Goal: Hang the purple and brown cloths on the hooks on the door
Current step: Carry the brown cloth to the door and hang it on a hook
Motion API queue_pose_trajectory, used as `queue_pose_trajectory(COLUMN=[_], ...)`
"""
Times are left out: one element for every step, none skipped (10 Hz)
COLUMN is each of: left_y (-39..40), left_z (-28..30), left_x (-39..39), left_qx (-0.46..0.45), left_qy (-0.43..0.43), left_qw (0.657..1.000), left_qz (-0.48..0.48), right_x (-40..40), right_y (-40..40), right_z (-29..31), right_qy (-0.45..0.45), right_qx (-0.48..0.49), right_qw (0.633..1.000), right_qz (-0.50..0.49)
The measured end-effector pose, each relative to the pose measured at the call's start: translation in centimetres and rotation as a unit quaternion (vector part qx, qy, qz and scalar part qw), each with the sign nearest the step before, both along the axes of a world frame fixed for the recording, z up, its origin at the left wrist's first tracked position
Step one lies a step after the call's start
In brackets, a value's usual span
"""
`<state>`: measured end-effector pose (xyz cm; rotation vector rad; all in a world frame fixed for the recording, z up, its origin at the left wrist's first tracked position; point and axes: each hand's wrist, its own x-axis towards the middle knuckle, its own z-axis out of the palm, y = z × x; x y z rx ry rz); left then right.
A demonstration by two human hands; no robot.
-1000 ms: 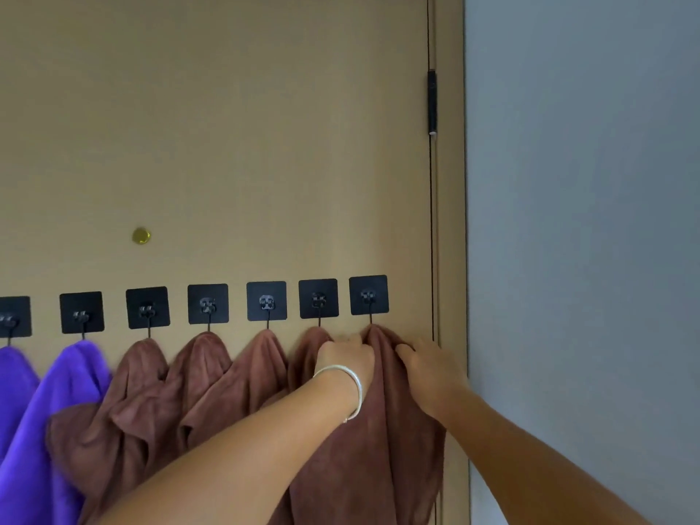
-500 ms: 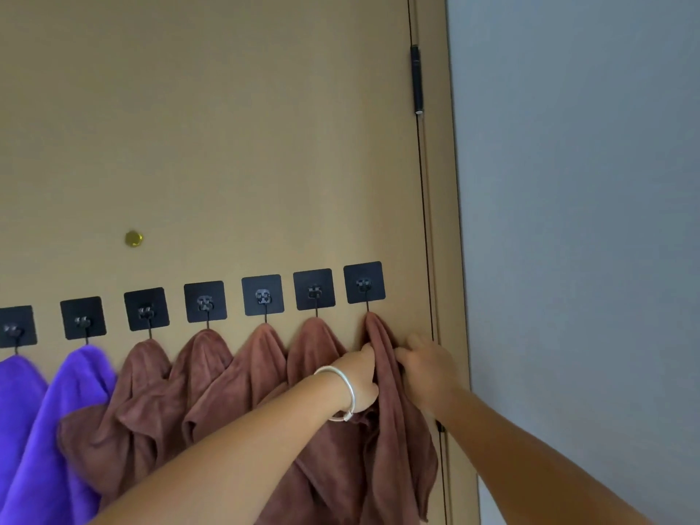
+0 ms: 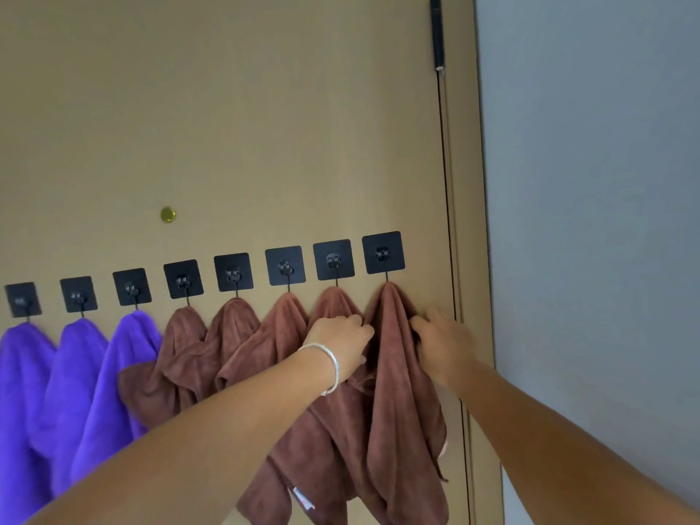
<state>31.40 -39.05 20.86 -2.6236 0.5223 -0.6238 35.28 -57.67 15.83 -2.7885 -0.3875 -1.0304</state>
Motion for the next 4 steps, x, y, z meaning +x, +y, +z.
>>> queue_pose_trajectory(left_y=[0.7, 1.8, 3.2, 5.3], left_z=[-0.8, -1.2, -1.6, -2.2], left_x=[-0.4, -0.8, -1.6, -2.1], left_qx=[-0.041, -0.061, -0.068, -0.086], left_qy=[-0.046, -0.1, -0.136, -0.132], left_qw=[0.998, 0.993, 0.988, 0.987], left_qz=[-0.025, -0.035, -0.023, 0.005], right_x=[0.1, -0.3, -1.2, -2.7], right_y=[-0.1, -0.1, 0.2, 0.6], right_z=[0.0, 0.1, -0.2, -0.2], right_qy=[-0.01, -0.023, -0.055, -0.079], right_qx=[-0.008, 0.008, 0.038, 0.062], right_qw=[1.0, 1.0, 0.997, 0.995], right_qz=[0.0, -0.013, -0.027, -0.018])
